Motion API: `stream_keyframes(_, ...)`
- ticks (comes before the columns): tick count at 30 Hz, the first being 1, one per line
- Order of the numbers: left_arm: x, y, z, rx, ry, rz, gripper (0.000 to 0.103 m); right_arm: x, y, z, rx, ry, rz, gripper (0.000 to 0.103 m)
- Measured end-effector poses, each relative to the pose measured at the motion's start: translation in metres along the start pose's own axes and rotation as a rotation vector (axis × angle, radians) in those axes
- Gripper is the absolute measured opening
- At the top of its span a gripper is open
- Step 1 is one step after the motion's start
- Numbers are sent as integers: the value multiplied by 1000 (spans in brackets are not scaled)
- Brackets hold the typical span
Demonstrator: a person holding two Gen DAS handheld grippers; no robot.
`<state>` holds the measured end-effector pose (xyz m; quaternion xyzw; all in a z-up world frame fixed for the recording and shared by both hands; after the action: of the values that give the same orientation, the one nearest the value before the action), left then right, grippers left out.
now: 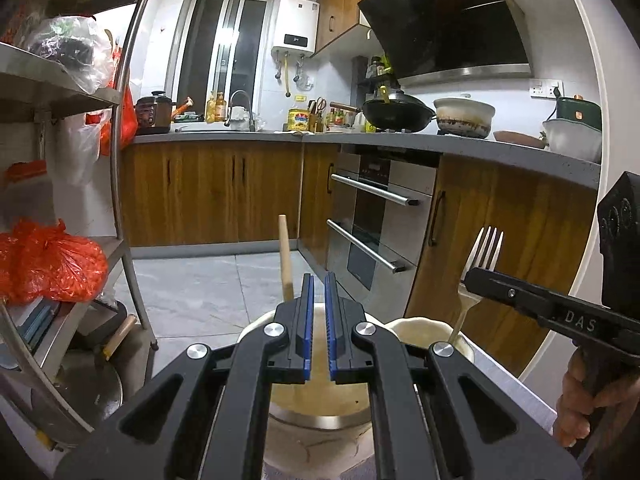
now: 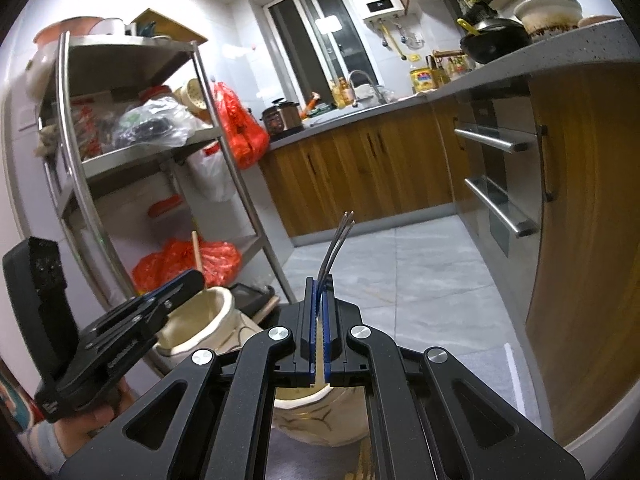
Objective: Organize utensils
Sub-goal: 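Open the left tool over the tall pot while the right tool drops the fork into the short pot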
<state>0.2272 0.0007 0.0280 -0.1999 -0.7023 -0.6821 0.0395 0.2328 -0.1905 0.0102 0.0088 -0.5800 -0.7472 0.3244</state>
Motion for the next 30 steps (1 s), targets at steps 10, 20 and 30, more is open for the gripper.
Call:
stream_keyframes(10, 13, 4, 5, 19, 26, -13, 67, -2, 1, -3, 4, -33, -2, 7)
stream_keyframes(20, 25, 10, 6, 23, 62, -22, 94, 0, 1, -5, -9, -14, -4, 38)
stream_keyframes(30, 40, 16, 0, 1, 82, -20, 97, 11, 3, -5, -19, 5, -22, 81)
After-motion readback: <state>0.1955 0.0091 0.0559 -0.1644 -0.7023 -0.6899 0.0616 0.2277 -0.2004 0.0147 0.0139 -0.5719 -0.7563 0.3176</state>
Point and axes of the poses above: each gripper's, at about its wrist camera, not at the fingertips, and x roughly against the way its jaws point, z to its left, y to its top, the point moved 4 cm from there along -x, roughly the way its jaws point, and after that the axes turned 2 degrees about z, right-handed, at the moved point
